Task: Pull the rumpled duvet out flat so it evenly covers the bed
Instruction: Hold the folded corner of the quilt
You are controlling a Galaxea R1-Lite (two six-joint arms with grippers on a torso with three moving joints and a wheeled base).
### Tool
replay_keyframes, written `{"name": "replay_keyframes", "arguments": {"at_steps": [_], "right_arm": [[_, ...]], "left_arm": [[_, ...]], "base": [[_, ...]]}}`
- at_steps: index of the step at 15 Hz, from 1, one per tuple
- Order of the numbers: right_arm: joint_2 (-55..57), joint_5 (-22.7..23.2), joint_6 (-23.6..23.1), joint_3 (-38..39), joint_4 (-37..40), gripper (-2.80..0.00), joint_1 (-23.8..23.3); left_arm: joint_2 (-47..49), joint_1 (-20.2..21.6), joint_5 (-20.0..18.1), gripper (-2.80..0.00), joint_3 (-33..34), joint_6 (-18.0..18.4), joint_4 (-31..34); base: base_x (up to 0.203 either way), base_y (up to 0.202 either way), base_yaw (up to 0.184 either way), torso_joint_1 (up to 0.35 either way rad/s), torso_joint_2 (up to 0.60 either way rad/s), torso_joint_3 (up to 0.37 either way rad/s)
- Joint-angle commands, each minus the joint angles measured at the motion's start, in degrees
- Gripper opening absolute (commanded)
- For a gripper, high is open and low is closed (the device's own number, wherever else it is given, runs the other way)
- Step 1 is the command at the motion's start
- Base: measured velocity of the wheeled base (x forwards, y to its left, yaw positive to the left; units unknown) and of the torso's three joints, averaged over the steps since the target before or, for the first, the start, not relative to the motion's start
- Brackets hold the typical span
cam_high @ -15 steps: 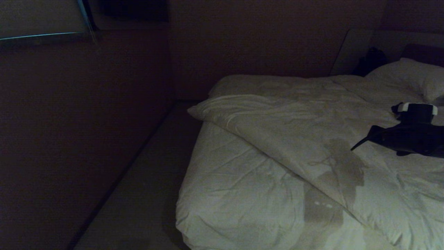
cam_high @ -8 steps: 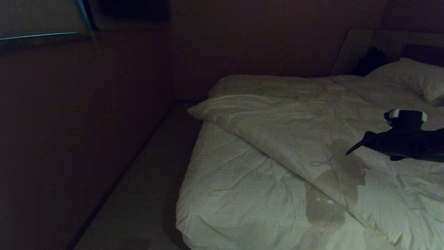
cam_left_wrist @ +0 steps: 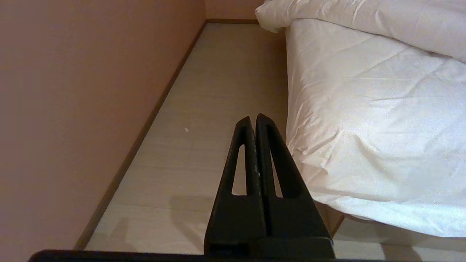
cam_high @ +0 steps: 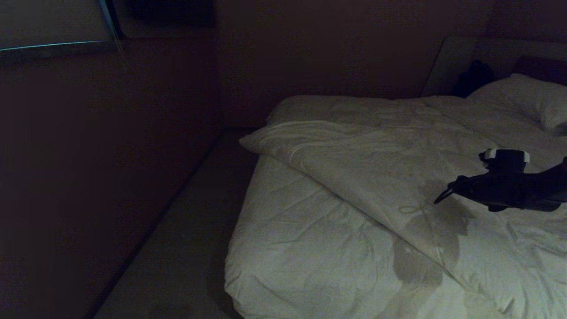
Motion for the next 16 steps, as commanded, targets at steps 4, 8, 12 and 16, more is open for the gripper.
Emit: {"name": "replay_keyframes", "arguments": {"at_steps": [4,8,12,16], "right_arm": [[1.20,0.11,0.23,-0.35,-0.04,0.00,-0.02],[3.21,0.11,0.35,-0.95,0.01,0.00,0.32],[4.93,0.19,0.51,-1.84,0.05,0.00,0.51],[6.42,0.11,0.51,-2.08,-0.04,0.00,0.86]], "left_arm": [[0.02,0.02,0.01,-2.80,0.00,0.01,0.01],[0.02,0.02,0.01,-2.80,0.00,0.01,0.01],[0.02,0.02,0.01,-2.80,0.00,0.01,0.01],[0.02,0.02,0.01,-2.80,0.00,0.01,0.01]], "base": [[0.000,0.000,0.000,0.000,0.00,0.000],[0.000,0.000,0.000,0.000,0.00,0.000],[0.000,0.000,0.000,0.000,0.00,0.000],[0.000,0.000,0.000,0.000,0.00,0.000]]}}
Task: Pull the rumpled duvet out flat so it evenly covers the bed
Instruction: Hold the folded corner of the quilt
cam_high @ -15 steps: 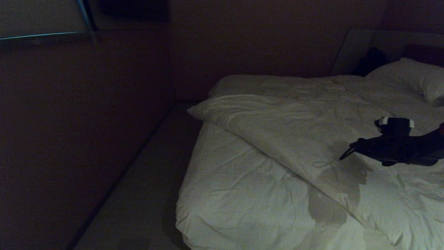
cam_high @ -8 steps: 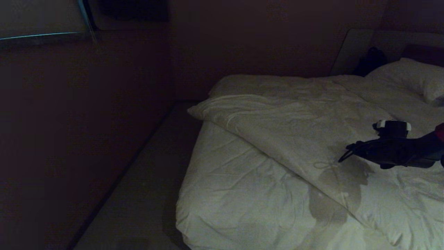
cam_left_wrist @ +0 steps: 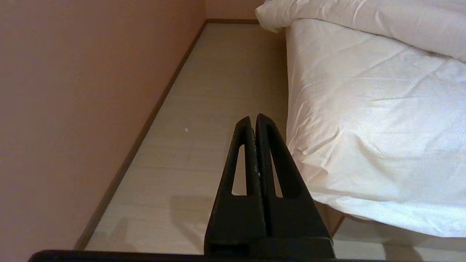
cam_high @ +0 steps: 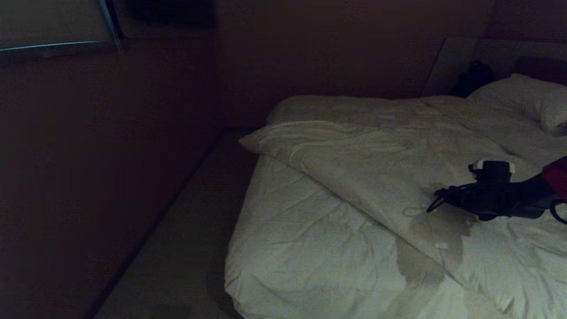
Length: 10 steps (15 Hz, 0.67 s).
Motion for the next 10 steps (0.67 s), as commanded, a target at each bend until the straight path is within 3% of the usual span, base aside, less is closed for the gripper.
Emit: {"name": "replay_keyframes", "arguments": {"at_steps": [1,10], "right_arm": [[1.01,0.00,0.07,-0.15,-0.15,0.00,0.10],[3.59,-0.09,-0.01,-1.00,-0.15,0.00,0.60]], "left_arm": [[0.02,0.02,-0.01,-2.80,0.00,-0.01,-0.01],[0.02,0.02,-0.01,-2.80,0.00,-0.01,-0.01]], "base": [[0.000,0.000,0.000,0.000,0.00,0.000],[0.000,0.000,0.000,0.000,0.00,0.000]]}}
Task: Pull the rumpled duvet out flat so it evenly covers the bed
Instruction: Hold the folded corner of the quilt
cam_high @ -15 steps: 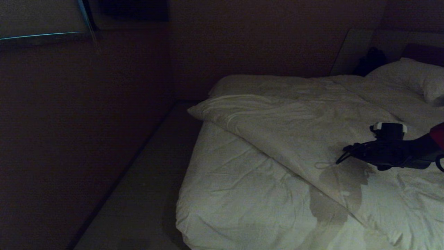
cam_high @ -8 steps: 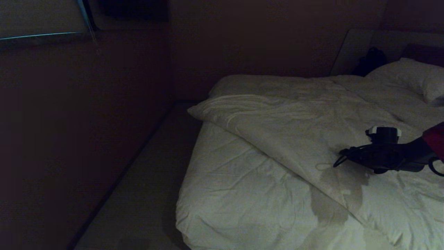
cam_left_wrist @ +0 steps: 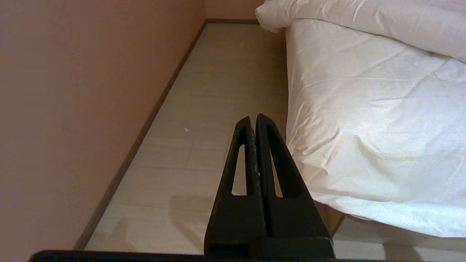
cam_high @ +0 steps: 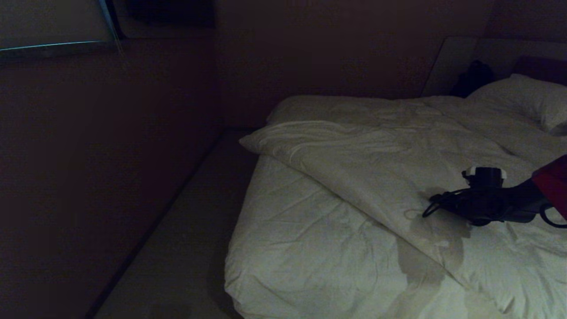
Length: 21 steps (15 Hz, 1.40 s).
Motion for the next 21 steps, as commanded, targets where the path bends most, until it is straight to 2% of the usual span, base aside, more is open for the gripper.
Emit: {"name": "replay_keyframes", "arguments": {"at_steps": [1,17,18,21], "right_arm": [[0.83,0.04,0.10,-0.37,0.00,0.00,0.01],[2.61,0.04,0.18,-1.27,0.01,0.00,-0.07],[2.56,0.04,0.18,-1.27,0.01,-2.80,-0.07],[1.93,0.04,0.18,-1.19,0.01,-2.80,-0.07]], "left_arm": [[0.02,0.02,0.01,-2.80,0.00,-0.01,-0.01],[0.02,0.02,0.01,-2.80,0.00,-0.01,-0.01],[0.02,0.02,0.01,-2.80,0.00,-0.01,-0.01],[0.02,0.02,0.01,-2.80,0.00,-0.01,-0.01]], "base": [[0.000,0.000,0.000,0.000,0.00,0.000],[0.000,0.000,0.000,0.000,0.00,0.000],[0.000,0.000,0.000,0.000,0.00,0.000],[0.000,0.000,0.000,0.000,0.00,0.000]]}}
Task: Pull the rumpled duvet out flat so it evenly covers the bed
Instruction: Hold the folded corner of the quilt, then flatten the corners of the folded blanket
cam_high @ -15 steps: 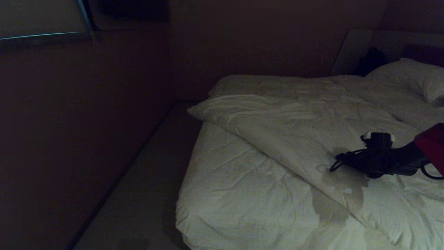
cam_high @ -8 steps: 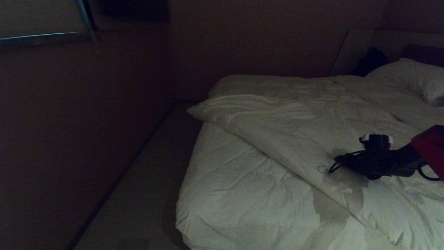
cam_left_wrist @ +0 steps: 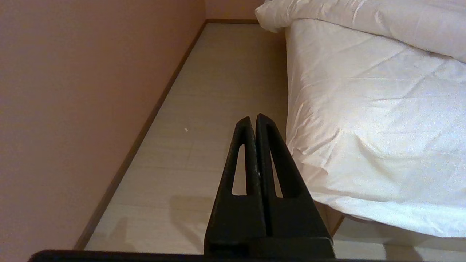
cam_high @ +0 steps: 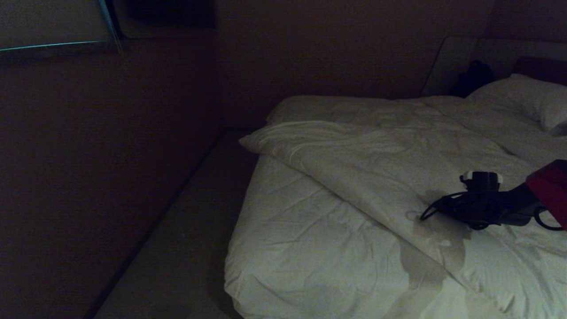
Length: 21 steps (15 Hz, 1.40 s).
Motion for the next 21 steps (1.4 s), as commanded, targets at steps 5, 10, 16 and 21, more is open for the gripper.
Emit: {"name": "replay_keyframes", "arguments": {"at_steps": [5,10,16,21], "right_arm": [[-2.04,0.02,0.15,0.51,-0.21,-2.80,0.04],[-3.99,0.05,1.89,0.64,-0.12,-2.80,0.12],[-12.02,1.39,3.30,4.01,1.10,-2.80,1.70],[-20.22,2.93,3.09,10.14,0.83,-2.80,7.27]], "left_arm": [[0.02,0.02,0.02,-2.80,0.00,0.00,-0.01],[0.02,0.02,0.02,-2.80,0.00,0.00,-0.01],[0.02,0.02,0.02,-2.80,0.00,0.00,-0.01],[0.02,0.02,0.02,-2.80,0.00,0.00,-0.01]], "base": [[0.000,0.000,0.000,0.000,0.00,0.000],[0.000,0.000,0.000,0.000,0.00,0.000],[0.000,0.000,0.000,0.000,0.00,0.000],[0.000,0.000,0.000,0.000,0.00,0.000]]}}
